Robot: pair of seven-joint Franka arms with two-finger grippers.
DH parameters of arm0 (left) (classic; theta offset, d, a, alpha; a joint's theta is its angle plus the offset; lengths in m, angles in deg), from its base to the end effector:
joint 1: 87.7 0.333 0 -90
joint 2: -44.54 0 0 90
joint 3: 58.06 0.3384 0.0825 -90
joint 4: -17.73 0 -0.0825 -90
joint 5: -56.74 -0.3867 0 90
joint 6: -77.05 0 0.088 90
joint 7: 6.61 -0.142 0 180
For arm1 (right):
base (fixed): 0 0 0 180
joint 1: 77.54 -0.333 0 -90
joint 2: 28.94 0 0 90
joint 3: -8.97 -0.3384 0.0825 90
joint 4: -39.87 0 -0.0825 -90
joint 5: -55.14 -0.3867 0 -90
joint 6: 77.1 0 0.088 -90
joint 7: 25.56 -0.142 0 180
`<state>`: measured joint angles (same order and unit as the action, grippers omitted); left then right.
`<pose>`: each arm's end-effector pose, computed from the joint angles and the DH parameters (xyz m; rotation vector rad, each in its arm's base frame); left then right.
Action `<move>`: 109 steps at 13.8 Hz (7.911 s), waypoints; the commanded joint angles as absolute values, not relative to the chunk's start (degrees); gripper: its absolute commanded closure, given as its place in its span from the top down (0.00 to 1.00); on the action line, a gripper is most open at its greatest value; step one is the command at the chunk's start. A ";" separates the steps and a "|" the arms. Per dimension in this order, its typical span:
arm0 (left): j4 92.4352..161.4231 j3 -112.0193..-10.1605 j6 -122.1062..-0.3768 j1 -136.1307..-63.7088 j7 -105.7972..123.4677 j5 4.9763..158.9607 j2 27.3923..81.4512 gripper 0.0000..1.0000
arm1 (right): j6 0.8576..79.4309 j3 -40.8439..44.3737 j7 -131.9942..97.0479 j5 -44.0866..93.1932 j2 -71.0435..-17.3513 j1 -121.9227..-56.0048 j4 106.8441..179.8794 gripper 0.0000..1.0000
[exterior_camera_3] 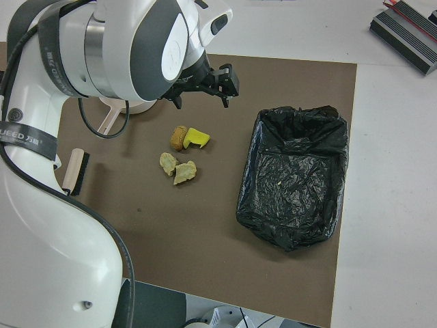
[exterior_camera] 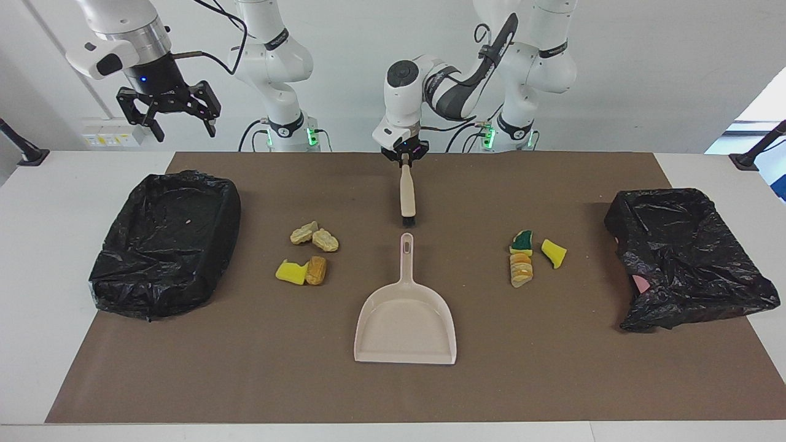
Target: Sweep and dump trash in bin
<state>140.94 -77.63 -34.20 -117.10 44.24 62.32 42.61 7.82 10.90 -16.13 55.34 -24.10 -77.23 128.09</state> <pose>0.3248 -0.3890 0.3879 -3.0421 -0.1177 0.2626 0.5196 -0.0217 0.6641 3.1318 0.1963 0.0418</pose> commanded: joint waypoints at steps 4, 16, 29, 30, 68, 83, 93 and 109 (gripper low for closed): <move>140.34 -77.93 -29.82 -101.09 36.57 58.86 36.63 0.00 | 14.46 9.49 -28.33 54.35 -30.07 -83.40 127.68 1.00; 141.04 -78.01 -30.26 -78.49 24.51 57.19 38.03 0.00 | 37.94 9.14 -49.36 53.82 -50.29 -102.40 127.76 1.00; 146.74 -78.10 -34.65 -67.57 6.23 57.18 38.82 0.00 | 47.35 9.14 -56.14 55.32 -58.03 -109.70 128.29 1.00; 147.36 -78.19 -34.92 -68.71 6.14 57.18 38.82 0.00 | 47.87 9.14 -56.32 55.41 -58.21 -109.62 128.38 1.00; 147.55 -78.01 -39.67 -71.62 -3.71 61.84 41.20 0.00 | 38.83 8.97 20.74 55.76 -46.79 -110.41 140.33 0.00; 150.36 -78.28 -40.37 -91.72 6.56 62.10 38.65 0.00 | 42.25 8.97 23.83 54.97 -46.96 -112.17 143.85 0.00; 140.61 -77.84 -35.80 -97.93 13.96 64.66 43.39 0.00 | 42.17 8.97 23.40 54.97 -46.87 -112.17 143.85 0.00; 144.12 -78.36 -37.82 -92.43 -12.16 53.57 46.21 0.00 | 42.25 8.97 22.60 55.05 -46.52 -112.17 144.64 0.00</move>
